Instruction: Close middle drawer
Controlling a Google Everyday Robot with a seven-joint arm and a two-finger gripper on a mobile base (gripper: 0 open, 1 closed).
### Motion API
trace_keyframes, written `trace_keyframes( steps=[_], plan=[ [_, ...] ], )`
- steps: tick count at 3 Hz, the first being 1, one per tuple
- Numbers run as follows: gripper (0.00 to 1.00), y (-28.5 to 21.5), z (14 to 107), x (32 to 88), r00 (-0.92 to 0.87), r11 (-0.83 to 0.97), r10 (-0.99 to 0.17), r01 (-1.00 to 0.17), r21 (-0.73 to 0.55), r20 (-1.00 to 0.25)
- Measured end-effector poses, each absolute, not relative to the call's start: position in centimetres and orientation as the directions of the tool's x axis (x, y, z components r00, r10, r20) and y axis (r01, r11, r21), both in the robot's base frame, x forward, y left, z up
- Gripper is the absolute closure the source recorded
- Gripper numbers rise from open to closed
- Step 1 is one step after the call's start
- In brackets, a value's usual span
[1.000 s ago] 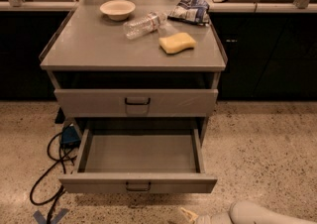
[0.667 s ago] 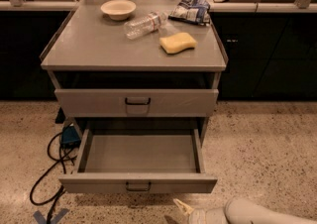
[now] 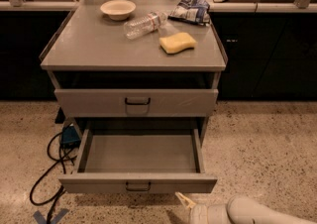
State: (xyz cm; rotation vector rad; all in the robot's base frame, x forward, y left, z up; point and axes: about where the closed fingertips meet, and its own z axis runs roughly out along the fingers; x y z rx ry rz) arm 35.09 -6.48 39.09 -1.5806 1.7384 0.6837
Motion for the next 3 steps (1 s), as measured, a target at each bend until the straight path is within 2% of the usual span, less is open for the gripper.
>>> trace_keyframes(
  steps=[1,3],
  plan=[
    [0.00,-7.4,40.3,39.9,-0.011,0.208,-0.612,-0.967,-0.148,-0.791],
    [0.00,-8.2,40.2,46.1,-0.053,0.293,-0.615,-0.942,-0.166,-0.787]
  ],
)
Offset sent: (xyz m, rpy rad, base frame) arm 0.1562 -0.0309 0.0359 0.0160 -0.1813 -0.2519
